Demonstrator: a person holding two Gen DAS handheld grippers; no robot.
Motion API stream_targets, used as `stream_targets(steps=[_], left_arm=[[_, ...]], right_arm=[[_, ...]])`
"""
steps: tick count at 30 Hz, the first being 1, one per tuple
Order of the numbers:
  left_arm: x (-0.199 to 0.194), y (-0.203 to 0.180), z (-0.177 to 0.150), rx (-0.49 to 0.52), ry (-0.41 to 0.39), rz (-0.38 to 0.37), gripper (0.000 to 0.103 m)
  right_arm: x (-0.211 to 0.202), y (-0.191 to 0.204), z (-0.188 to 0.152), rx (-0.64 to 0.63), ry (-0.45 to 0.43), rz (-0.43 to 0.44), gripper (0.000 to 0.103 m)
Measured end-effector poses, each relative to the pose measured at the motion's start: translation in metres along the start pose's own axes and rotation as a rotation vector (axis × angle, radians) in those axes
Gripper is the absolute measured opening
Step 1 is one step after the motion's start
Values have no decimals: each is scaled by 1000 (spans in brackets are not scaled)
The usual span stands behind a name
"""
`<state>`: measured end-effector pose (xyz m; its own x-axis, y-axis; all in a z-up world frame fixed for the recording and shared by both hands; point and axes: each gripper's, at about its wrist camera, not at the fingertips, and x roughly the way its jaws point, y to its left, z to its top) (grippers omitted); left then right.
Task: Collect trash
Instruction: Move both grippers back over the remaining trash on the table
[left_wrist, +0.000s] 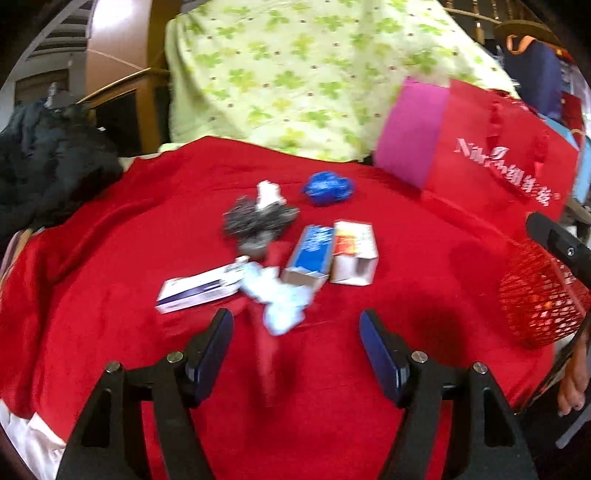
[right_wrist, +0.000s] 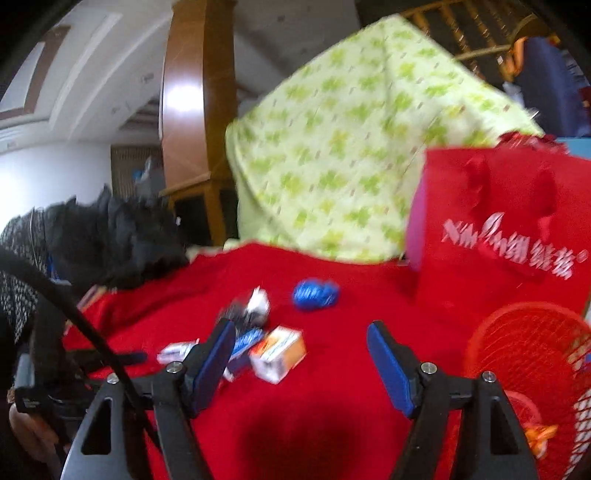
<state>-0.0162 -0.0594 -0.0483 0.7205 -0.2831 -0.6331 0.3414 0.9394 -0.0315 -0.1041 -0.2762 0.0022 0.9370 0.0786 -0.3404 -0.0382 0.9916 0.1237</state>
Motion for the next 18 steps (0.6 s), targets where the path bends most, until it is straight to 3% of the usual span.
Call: stream_targets(steps=[7,18], left_arm=[[16,54,-27,-87,60,65,72],[30,99,-38,-177,75,105,72]], right_arm=[[51,0,-17,91,201,-1,77],[85,12,-31,145,322,44,77]])
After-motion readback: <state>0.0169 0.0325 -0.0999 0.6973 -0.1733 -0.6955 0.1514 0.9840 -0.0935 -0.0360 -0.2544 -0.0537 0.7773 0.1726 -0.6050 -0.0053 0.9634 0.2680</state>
